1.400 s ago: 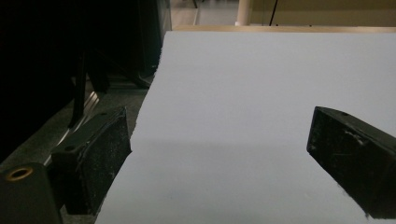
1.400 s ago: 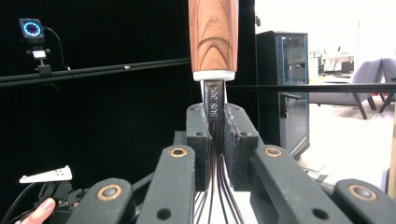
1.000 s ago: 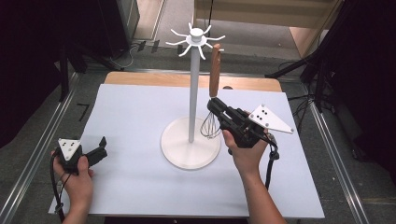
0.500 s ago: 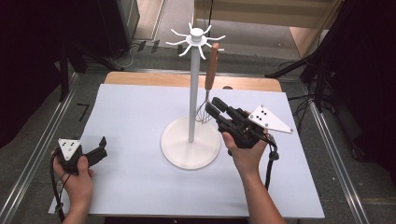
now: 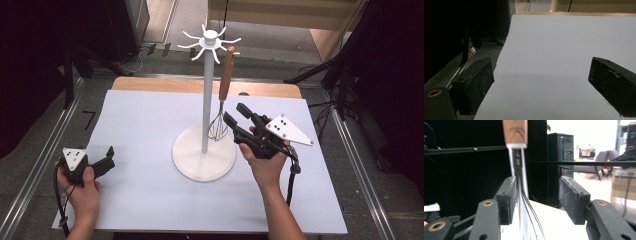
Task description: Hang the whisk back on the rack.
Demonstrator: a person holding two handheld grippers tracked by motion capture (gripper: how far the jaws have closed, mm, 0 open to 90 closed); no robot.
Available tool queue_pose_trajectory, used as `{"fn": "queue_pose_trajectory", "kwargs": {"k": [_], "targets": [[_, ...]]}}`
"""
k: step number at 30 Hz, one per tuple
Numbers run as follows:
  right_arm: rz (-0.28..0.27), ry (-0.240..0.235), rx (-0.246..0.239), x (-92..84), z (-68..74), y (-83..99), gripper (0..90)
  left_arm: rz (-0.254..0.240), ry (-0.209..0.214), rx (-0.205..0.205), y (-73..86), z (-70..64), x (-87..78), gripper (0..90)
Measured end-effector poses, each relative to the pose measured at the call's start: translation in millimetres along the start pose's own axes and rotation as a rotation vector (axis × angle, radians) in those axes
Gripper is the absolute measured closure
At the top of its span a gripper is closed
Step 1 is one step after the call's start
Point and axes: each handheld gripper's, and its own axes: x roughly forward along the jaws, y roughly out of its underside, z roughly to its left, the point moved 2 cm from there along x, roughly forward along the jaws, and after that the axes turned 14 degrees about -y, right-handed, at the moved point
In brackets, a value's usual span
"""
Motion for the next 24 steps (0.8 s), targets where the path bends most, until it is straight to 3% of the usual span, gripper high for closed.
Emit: {"fn": "queue_pose_trajectory", "kwargs": {"k": [13,16,24], "targets": [[0.051,0.143,-0.017,-16.9,-26.9,19.9,39.5,0.016,-0.005,0.015,-0.4,-1.7,1.8,6.7],[0.061,0.151,-0.001,-21.7,-33.6,26.3,40.0,0.018,-0.004,0.016,-0.5,-2.1,2.3,6.6],[0.137,0.233,0.010,-35.5,-56.2,46.6,39.4,0.032,0.007,0.006,-0.9,-0.3,3.2,6.7]]}}
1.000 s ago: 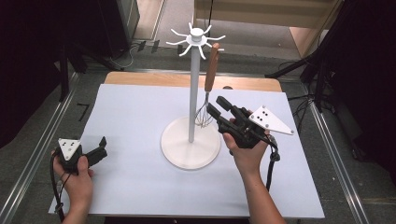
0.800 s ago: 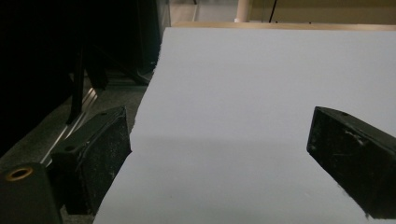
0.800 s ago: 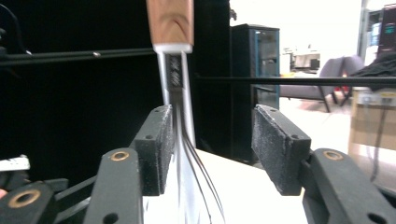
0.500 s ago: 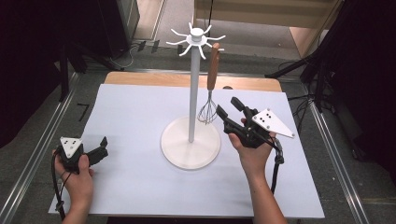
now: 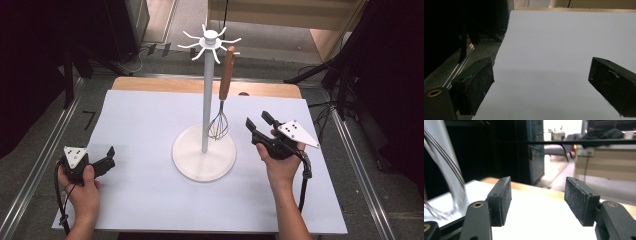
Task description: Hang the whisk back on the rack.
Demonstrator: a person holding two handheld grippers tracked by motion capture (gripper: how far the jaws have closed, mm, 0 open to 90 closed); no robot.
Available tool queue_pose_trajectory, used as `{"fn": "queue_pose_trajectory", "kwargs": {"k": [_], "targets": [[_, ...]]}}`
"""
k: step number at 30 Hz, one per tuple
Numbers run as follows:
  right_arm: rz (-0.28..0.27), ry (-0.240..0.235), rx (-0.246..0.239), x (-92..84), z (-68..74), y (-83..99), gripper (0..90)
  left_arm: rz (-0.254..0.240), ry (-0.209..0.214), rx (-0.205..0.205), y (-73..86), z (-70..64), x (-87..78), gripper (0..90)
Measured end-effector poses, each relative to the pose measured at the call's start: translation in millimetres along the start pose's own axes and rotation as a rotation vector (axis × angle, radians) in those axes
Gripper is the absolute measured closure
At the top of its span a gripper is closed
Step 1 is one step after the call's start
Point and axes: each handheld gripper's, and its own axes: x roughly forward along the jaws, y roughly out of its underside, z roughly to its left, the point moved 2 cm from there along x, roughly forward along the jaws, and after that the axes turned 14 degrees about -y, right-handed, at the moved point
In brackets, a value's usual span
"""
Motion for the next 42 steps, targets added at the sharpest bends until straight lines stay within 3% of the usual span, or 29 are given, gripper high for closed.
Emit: {"fn": "queue_pose_trajectory", "kwargs": {"k": [5,14,22,28,35,42], "targets": [[0.075,0.073,-0.027,-4.1,-14.8,17.3,36.5,0.004,0.002,0.002,-0.1,-0.7,0.5,6.6],[0.137,0.083,-0.006,-12.7,-26.9,43.3,30.6,0.009,0.003,0.001,-0.3,-0.3,0.9,6.7],[0.161,0.074,0.030,-28.7,-32.5,58.1,26.2,0.018,0.002,0.012,-0.5,-1.3,2.1,6.7],[0.180,0.101,0.039,-46.1,-41.2,71.3,23.4,0.020,0.000,0.011,-0.5,-1.5,2.4,6.7],[0.194,0.120,0.059,-71.9,-49.4,84.2,20.1,0.029,-0.006,0.023,-0.7,-2.2,3.0,6.7],[0.175,0.129,0.072,-101.6,-56.2,87.0,18.1,0.024,-0.004,0.014,-0.6,-2.0,2.5,6.7]]}}
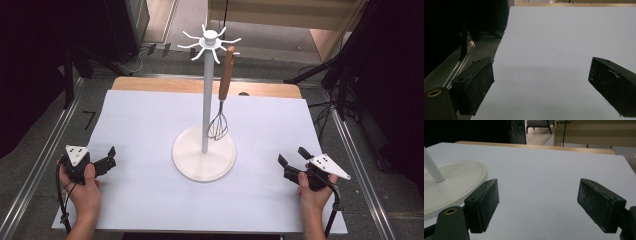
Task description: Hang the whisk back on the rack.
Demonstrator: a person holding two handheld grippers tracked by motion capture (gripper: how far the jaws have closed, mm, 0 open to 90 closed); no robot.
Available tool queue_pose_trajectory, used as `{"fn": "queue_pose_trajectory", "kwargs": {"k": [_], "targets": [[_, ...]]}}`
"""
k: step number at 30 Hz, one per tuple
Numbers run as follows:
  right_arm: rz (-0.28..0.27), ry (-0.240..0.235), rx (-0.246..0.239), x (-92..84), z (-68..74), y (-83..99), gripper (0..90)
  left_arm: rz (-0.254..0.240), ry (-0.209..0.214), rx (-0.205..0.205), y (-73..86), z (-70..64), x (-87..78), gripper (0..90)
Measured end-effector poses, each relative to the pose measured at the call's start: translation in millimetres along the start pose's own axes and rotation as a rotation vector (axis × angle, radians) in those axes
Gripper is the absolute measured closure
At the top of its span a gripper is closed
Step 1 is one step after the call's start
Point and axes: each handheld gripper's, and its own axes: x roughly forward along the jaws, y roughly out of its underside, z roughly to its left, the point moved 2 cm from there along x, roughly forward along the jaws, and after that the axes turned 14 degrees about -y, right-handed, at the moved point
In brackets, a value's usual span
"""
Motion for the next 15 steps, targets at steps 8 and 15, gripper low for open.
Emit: {"fn": "queue_pose_trajectory", "kwargs": {"k": [8,15], "targets": [[-0.002,0.047,0.021,-34.8,-9.2,12.2,15.1,-0.003,-0.004,0.000,0.1,0.3,-0.6,6.7],[0.002,0.066,0.040,-63.1,-15.0,21.8,14.9,-0.005,-0.003,-0.001,0.1,0.5,-0.4,6.7]]}}
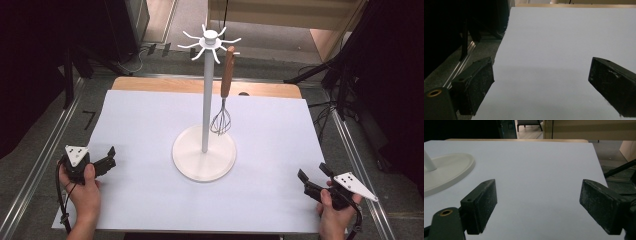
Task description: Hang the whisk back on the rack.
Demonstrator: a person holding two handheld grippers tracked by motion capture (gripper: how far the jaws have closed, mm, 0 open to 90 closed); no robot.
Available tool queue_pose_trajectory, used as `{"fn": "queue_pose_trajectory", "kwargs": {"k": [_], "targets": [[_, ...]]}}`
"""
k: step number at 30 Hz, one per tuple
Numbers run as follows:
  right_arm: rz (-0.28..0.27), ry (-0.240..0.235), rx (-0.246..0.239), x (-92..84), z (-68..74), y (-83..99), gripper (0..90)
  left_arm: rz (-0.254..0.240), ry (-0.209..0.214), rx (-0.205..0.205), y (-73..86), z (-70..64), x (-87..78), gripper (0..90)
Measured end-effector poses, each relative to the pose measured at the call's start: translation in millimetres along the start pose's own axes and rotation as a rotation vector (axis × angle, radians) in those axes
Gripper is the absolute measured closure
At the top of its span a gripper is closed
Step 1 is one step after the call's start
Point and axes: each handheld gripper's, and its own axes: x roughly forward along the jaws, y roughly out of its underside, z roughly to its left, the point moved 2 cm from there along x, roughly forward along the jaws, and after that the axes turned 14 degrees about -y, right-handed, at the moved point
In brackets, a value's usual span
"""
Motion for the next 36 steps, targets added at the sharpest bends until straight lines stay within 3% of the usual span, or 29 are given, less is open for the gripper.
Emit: {"fn": "queue_pose_trajectory", "kwargs": {"k": [14,19,24,36], "targets": [[0.058,0.050,-0.014,-34.1,-5.4,14.1,14.9,-0.011,-0.003,0.003,0.3,-0.8,-0.8,6.7],[0.036,0.050,0.013,-41.7,-10.2,16.5,15.0,-0.005,-0.006,0.006,0.2,-1.3,-0.6,6.7],[0.058,0.054,0.000,-39.0,-9.9,18.1,15.1,-0.006,-0.008,0.017,0.2,-2.0,-0.8,6.7],[0.084,0.044,0.022,-36.8,-12.1,18.5,15.2,0.004,-0.013,0.024,-0.1,-3.0,0.5,6.7]]}}
